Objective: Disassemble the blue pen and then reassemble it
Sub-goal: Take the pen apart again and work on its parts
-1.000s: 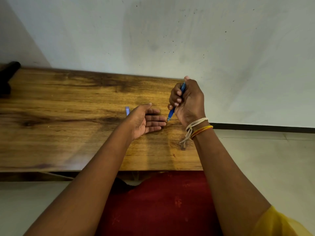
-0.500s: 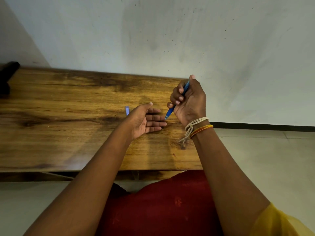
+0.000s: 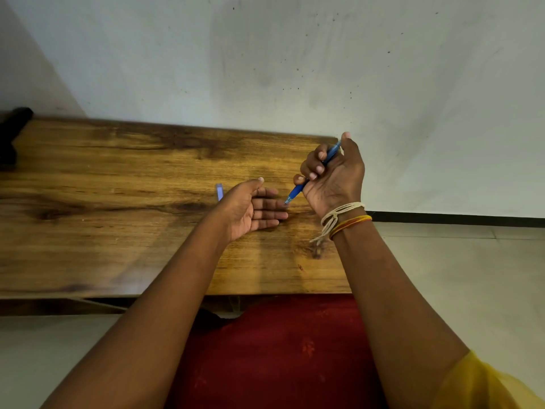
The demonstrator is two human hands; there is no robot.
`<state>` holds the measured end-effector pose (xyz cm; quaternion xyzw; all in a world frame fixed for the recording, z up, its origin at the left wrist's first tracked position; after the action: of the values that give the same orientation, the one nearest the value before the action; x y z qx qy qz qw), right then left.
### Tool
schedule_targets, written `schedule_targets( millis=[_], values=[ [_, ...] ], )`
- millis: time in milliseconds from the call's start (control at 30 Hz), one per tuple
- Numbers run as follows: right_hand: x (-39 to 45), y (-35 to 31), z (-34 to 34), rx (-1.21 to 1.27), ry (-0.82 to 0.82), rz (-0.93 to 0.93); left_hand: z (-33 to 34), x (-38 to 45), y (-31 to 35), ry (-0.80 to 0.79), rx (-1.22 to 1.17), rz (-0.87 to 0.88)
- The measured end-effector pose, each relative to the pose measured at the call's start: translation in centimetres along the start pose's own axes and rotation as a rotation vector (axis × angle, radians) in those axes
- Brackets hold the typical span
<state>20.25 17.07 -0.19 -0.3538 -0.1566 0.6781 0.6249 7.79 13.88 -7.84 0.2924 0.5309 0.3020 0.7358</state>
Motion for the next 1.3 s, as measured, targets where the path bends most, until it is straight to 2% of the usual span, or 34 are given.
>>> schedule_targets(
  millis=[367, 667, 867, 1000, 1067, 1233, 1300],
  values=[
    [0.4, 0.1, -1.7, 0.125, 0.060, 0.054, 0.0, 0.3, 0.0, -0.008, -0.004, 0.011],
    [0.1, 0.1, -1.2, 0.103, 0.037, 0.059, 0.1, -0.3, 0.2, -0.009, 0.002, 0.011],
    [-0.2, 0.9, 0.1, 0.011, -0.027, 0.086, 0.5, -0.4, 0.5, -0.037, 0.098, 0.056],
    [-0.1, 1.0, 0.1, 0.012, -0.012, 0.082, 0.6, -0.7, 0.9, -0.057, 0.133, 0.080],
    [0.0, 0.8, 0.0, -0.012, -0.004, 0.076, 0.7, -0.9, 1.3, -0.052, 0.180, 0.113],
    [-0.2, 1.5, 0.4, -0.181, -0.017, 0.067, 1.3, -1.9, 3.4, 0.044, 0.472, 0.310],
    [-0.2, 1.5, 0.7, -0.243, -0.036, 0.036, 1.6, -2.1, 3.9, 0.051, 0.493, 0.378]
  ],
)
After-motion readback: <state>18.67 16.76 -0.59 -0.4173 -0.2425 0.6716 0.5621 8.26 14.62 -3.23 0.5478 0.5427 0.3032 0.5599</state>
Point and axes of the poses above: each hand's wrist, its own x-axis towards the middle knuckle, its own z-axis out of the palm, y = z × x, the point moved 9 cm from there along x, towards the middle knuckle, and after that the axes turned 6 degrees about x, right-handed, at the moved point
